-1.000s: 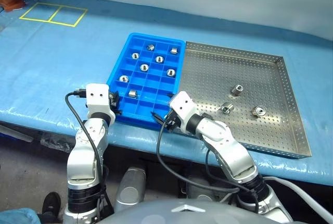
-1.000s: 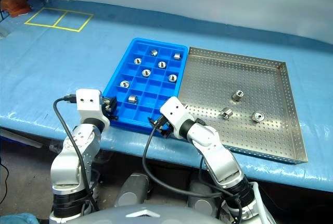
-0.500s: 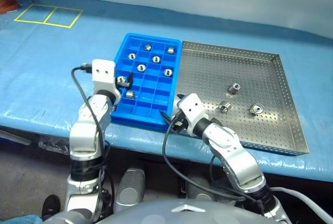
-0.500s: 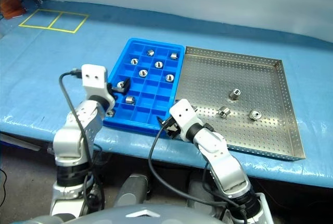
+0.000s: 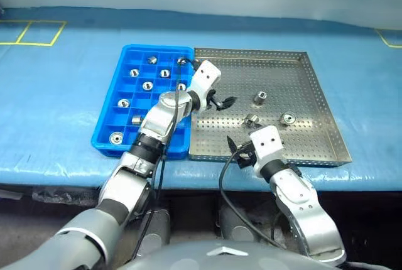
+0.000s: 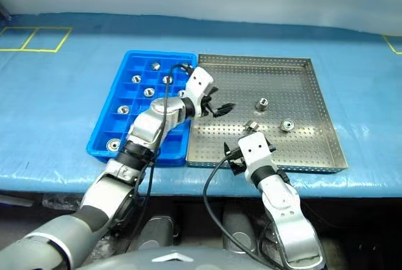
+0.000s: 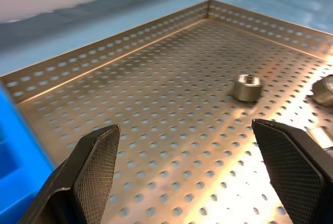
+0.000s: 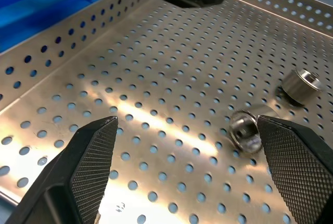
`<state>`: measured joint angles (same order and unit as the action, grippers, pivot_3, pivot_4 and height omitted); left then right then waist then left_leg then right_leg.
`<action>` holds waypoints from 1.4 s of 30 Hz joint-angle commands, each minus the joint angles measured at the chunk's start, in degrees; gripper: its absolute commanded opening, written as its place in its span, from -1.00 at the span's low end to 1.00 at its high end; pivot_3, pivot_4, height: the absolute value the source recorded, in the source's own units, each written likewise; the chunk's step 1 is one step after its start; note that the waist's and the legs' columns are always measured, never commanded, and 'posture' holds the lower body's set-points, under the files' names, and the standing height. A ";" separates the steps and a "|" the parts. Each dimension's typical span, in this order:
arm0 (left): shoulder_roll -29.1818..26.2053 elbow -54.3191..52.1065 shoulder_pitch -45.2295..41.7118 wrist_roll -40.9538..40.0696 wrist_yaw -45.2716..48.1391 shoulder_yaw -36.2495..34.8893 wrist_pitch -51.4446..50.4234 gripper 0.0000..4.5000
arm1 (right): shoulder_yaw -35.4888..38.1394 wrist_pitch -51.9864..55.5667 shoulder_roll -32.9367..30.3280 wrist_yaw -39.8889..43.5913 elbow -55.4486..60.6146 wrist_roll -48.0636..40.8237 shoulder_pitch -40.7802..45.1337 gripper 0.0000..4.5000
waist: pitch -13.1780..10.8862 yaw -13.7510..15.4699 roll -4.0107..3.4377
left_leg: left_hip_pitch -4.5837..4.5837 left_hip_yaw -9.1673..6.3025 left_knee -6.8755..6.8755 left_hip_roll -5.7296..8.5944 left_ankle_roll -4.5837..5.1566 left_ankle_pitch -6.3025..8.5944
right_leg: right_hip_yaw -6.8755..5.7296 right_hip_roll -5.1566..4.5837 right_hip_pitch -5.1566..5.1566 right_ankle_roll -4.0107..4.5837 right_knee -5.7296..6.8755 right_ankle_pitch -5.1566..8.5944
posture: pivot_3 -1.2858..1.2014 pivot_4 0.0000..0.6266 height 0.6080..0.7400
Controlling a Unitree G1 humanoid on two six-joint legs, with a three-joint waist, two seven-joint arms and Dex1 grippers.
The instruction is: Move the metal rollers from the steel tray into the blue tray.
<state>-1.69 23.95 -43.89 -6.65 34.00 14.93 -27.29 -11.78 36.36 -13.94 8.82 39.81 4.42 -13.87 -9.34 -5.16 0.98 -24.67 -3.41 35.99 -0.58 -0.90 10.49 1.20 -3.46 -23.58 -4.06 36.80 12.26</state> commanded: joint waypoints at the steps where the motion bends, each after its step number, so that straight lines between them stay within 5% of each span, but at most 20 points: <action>1: 3.27 6.55 -3.49 1.18 2.90 2.12 4.64 0.97 | 0.73 -1.51 0.84 -1.84 4.02 1.15 -1.48 1.00 | 0.00 -0.65 0.00 | 0.00 0.01 0.01 0.00 0.00 0.00 | 0.02 0.00 0.00 0.00 0.00 0.00 | -0.19 -0.52 1.00; 15: 10.07 24.02 -8.06 7.08 1.29 3.76 11.81 0.97 | 0.72 -1.53 2.06 -3.41 5.51 2.57 -3.47 1.00 | 0.00 -6.76 -0.01 | 0.01 -0.01 0.01 0.01 0.01 0.01 | 0.05 -0.01 -0.02 -0.03 0.02 0.00 | -0.23 -0.52 1.00; 21: 9.80 25.01 -7.72 8.54 -0.54 3.13 10.94 0.29 | 0.73 -1.70 2.22 -3.17 4.76 2.58 -2.61 1.00 | 0.00 -8.08 -0.01 | -0.01 -0.03 -0.02 0.02 0.01 0.01 | 0.05 -0.03 -0.02 -0.04 0.01 0.00 | -0.21 -0.52 1.00; 24: 9.02 21.90 -6.79 8.17 -0.27 2.42 9.97 -0.13 | 0.56 -1.63 2.16 -2.78 4.26 2.47 -1.77 1.00 | 0.00 -8.15 -0.01 | 0.00 -0.04 -0.04 0.02 0.01 0.01 | 0.05 -0.03 -0.03 -0.05 0.01 0.00 | -0.20 -0.52 1.00; 34: 4.77 -1.25 -0.24 4.43 -3.73 -4.08 3.28 -0.15 | -1.46 -1.52 1.61 -0.59 2.28 2.00 1.69 1.00 | -0.03 -7.66 -0.06 | 0.01 -0.04 -0.11 -0.01 0.01 0.01 | 0.07 -0.02 -0.07 -0.14 0.05 -0.06 | -0.14 -0.52 1.00; 42: -0.32 -19.76 8.75 4.36 -12.43 -10.65 -1.23 -0.15 | -3.73 -1.88 1.14 2.67 -1.25 1.14 7.42 1.00 | -0.04 -3.71 -0.10 | 0.08 -0.07 -0.09 -0.01 0.02 0.00 | 0.08 0.03 -0.03 -0.18 0.11 -0.09 | -0.05 -0.52 1.00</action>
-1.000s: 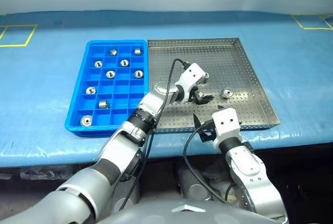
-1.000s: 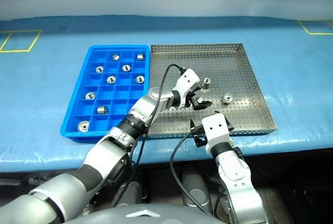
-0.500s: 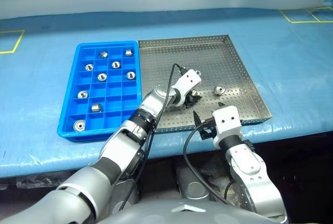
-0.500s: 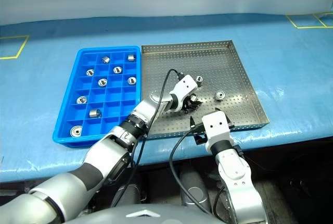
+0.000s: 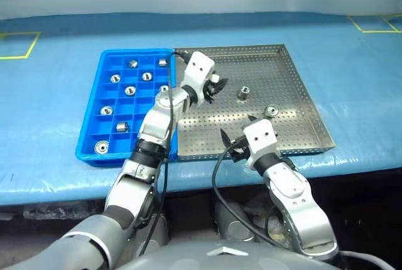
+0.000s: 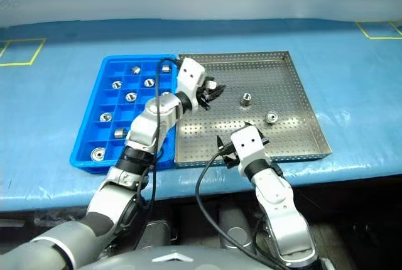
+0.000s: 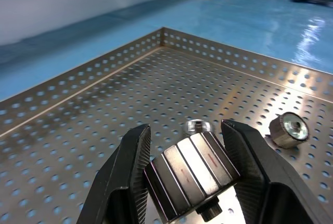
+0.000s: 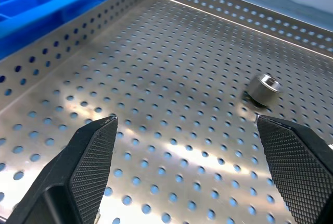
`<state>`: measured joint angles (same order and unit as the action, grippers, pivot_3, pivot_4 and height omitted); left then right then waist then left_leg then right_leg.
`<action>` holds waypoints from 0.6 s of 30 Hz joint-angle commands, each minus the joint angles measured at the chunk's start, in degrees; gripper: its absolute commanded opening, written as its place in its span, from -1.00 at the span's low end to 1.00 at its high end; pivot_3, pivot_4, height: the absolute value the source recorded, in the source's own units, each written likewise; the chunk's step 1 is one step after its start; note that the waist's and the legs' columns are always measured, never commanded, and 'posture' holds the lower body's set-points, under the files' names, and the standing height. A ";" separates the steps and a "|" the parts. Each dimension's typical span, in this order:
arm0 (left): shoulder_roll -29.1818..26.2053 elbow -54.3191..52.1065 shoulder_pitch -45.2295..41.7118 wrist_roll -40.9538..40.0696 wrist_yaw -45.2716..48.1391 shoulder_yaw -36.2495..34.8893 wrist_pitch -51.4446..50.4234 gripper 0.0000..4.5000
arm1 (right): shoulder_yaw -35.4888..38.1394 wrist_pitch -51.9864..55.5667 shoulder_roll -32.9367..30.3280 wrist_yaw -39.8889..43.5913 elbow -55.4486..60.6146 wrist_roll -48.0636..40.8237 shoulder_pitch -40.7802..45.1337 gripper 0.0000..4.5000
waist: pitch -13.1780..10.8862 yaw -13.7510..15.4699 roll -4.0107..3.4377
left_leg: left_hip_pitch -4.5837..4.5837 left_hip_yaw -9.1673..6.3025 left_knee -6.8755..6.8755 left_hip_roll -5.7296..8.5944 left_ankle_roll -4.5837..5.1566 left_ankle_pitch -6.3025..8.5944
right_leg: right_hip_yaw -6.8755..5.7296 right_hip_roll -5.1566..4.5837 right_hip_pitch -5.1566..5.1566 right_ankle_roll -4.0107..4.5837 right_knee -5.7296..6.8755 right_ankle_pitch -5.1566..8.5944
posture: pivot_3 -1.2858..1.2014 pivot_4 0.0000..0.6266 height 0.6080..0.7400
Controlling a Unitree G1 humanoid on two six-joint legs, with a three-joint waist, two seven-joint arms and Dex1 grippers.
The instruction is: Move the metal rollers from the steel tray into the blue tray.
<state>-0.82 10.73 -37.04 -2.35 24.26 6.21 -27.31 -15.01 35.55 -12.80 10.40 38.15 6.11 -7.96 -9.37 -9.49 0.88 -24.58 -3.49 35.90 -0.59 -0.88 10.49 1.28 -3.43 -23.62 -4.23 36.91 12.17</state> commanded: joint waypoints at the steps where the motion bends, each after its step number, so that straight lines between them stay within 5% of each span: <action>1: -1.71 -8.08 2.96 0.14 -3.59 -2.29 -1.76 -0.15 | -0.65 -1.14 -0.08 1.48 0.05 -0.68 2.07 1.00 | 0.00 1.25 0.00 | 0.00 0.00 0.00 0.00 0.00 0.00 | 0.00 0.00 0.00 -0.01 0.00 -0.01 | -0.03 -0.52 1.00; 12: -5.40 -29.05 18.22 -0.64 -11.17 -7.10 -11.39 -0.15 | -4.54 -3.33 -0.18 7.16 -6.55 -2.20 10.11 1.00 | -0.02 8.95 0.04 | -0.02 -0.03 0.10 0.05 -0.01 -0.01 | -0.03 -0.02 0.12 0.09 -0.08 0.03 | 0.11 -0.52 1.00; 18: -6.72 -35.90 24.43 0.32 -13.54 -6.51 -14.22 -0.15 | -6.19 -4.94 -0.01 9.50 -9.47 -2.86 13.06 1.00 | -0.01 10.16 0.04 | 0.00 -0.05 0.13 0.05 -0.03 -0.02 | -0.05 -0.02 0.15 0.10 -0.07 0.03 | 0.16 -0.52 1.00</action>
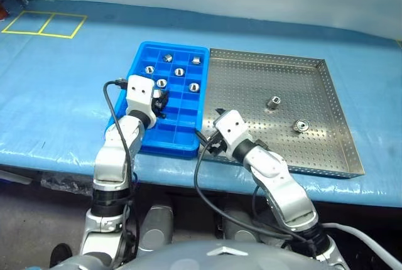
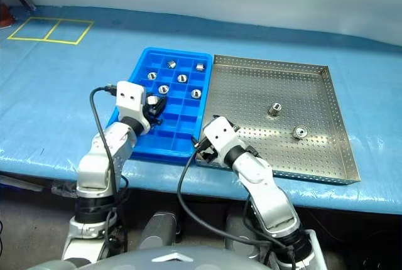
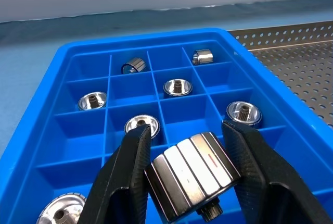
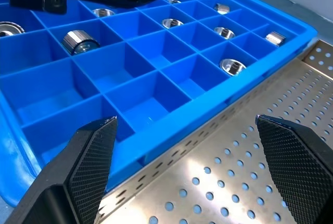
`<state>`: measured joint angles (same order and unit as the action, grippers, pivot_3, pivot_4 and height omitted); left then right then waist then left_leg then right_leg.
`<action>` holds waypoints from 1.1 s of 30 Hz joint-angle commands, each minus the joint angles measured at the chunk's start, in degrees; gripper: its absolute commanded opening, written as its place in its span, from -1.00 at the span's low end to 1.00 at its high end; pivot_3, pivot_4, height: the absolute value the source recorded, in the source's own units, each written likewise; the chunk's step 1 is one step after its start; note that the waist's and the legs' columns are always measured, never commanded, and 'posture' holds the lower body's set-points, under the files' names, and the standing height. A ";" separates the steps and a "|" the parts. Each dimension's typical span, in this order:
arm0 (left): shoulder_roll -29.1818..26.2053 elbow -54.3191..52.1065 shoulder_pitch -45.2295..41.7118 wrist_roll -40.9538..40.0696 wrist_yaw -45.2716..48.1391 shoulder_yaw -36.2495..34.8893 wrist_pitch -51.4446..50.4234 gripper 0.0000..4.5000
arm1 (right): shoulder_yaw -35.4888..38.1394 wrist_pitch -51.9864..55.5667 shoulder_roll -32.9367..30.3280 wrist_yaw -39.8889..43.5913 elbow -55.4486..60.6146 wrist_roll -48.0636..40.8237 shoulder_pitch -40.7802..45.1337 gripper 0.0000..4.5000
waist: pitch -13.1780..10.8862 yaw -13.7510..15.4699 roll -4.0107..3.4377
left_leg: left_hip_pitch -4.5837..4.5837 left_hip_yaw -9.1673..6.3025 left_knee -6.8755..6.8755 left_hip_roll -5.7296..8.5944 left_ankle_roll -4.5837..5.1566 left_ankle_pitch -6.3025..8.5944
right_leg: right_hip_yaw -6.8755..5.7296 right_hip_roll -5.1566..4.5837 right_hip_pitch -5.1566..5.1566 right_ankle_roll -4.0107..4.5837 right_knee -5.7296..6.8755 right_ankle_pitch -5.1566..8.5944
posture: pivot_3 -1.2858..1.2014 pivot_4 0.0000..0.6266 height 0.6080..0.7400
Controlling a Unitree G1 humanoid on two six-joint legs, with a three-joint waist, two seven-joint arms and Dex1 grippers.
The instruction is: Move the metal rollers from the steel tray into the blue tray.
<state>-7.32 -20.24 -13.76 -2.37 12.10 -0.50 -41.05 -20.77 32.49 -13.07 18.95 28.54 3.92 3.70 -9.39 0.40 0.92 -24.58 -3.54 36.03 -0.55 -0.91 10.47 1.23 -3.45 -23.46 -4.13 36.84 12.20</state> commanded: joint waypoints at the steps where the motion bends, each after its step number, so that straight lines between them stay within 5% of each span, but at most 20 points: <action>1: -0.33 -5.32 1.67 0.39 -1.69 0.29 -0.55 -0.15 | -0.51 -2.00 0.33 1.13 -0.10 -0.73 1.62 1.00 | 0.00 0.48 0.00 | 0.00 -0.01 0.00 -0.02 0.00 0.00 | -0.01 0.01 -0.01 0.01 0.00 0.00 | 0.16 -0.52 1.00; 11: -1.27 -3.87 2.55 -1.08 -1.29 1.15 -0.41 -0.15 | -0.68 -2.18 0.30 1.95 -0.64 -0.53 1.86 1.00 | 0.00 1.79 0.00 | -0.02 -0.01 0.00 -0.01 -0.01 0.00 | -0.04 0.01 -0.03 0.05 0.00 0.03 | 0.16 -0.52 1.00; 33: 0.06 25.94 -11.99 -1.03 1.10 2.61 11.53 -0.15 | -0.46 -1.42 0.63 -0.61 1.65 0.10 -1.05 1.00 | 0.01 0.77 0.01 | 0.00 0.01 -0.01 -0.01 -0.03 -0.02 | -0.06 0.01 -0.01 0.04 -0.01 0.02 | 0.09 -0.52 1.00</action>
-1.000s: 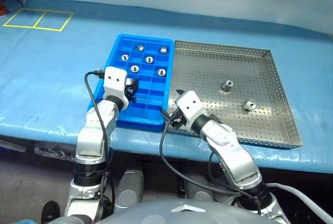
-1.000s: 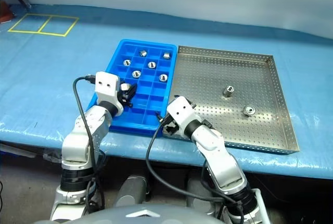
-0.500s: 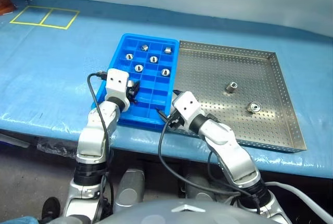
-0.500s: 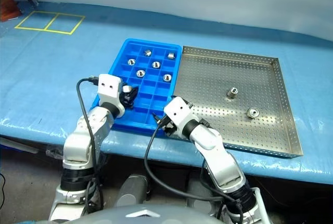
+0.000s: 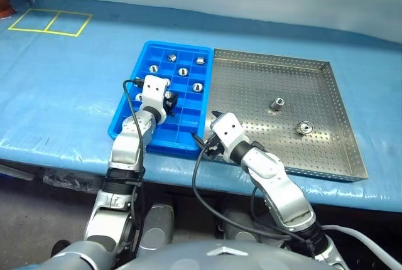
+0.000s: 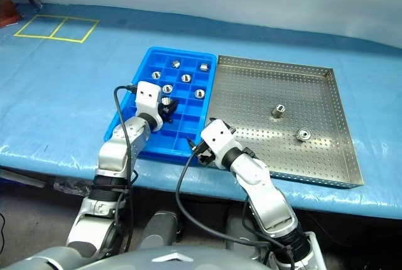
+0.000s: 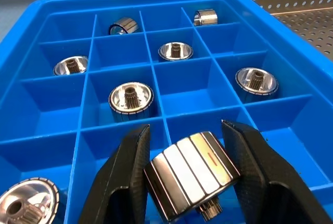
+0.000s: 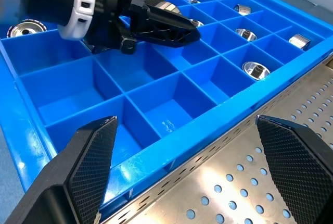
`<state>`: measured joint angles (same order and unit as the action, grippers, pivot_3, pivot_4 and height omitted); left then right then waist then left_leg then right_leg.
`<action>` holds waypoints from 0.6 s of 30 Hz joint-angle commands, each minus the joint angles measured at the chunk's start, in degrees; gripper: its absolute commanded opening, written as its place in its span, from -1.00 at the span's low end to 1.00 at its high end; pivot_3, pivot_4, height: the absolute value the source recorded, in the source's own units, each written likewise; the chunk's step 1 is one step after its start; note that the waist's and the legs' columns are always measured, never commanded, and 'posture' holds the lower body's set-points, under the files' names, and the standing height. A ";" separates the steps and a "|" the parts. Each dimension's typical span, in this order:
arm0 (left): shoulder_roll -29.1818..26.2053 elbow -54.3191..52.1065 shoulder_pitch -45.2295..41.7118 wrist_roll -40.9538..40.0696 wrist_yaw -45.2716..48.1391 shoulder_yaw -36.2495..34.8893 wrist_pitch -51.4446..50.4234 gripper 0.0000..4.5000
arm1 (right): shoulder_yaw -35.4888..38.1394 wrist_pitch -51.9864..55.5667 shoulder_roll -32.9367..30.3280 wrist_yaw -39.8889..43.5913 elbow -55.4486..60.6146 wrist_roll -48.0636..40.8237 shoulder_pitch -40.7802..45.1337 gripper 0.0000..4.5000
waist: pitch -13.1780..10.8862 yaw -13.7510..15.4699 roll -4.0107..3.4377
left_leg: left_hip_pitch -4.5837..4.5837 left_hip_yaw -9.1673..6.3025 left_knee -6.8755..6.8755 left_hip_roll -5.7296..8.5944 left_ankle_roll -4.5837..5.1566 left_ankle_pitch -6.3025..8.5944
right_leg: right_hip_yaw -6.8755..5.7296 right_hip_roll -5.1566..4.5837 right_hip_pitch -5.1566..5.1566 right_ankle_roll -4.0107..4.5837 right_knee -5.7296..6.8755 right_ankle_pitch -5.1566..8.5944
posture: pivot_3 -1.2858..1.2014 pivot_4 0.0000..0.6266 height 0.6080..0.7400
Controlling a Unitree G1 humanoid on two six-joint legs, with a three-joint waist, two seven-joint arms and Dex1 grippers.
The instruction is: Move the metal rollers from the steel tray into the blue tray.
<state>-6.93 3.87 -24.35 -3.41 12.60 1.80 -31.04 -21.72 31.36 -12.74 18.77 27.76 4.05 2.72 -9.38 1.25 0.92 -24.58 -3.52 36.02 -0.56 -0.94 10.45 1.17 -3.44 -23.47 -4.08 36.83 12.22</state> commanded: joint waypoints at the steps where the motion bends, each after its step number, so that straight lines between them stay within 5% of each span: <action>1: -0.32 2.70 -1.90 0.12 0.76 0.47 1.69 -0.15 | 0.47 -0.30 0.29 -0.44 2.41 -0.03 -0.06 1.00 | 0.00 -0.13 0.00 | 0.00 0.00 0.00 0.00 0.00 0.00 | 0.00 0.00 0.00 0.00 0.00 0.00 | 0.09 -0.52 1.00; 14: 0.85 8.55 -3.57 1.00 1.89 2.61 2.56 -0.15 | 0.44 -0.32 0.52 -1.19 2.80 0.20 -0.68 1.00 | 0.04 -0.27 -0.01 | 0.06 -0.01 0.03 0.01 0.00 0.00 | 0.00 -0.01 0.08 -0.03 0.01 -0.01 | 0.07 -0.52 1.00; 18: 1.49 6.06 -2.09 -0.56 2.23 1.56 1.24 0.40 | 0.45 -0.27 0.64 -1.68 3.19 0.24 -1.36 1.00 | 0.05 -0.35 -0.01 | 0.05 -0.01 0.03 0.01 0.00 0.00 | 0.00 -0.02 0.08 -0.03 0.00 -0.01 | 0.06 -0.52 1.00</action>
<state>-5.80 10.52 -27.60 -3.03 14.33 3.21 -28.41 -21.74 31.39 -12.34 17.43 28.23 4.13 1.59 -9.33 0.89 0.92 -24.53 -3.53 36.05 -0.55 -0.94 10.44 1.17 -3.46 -23.39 -4.11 36.84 12.21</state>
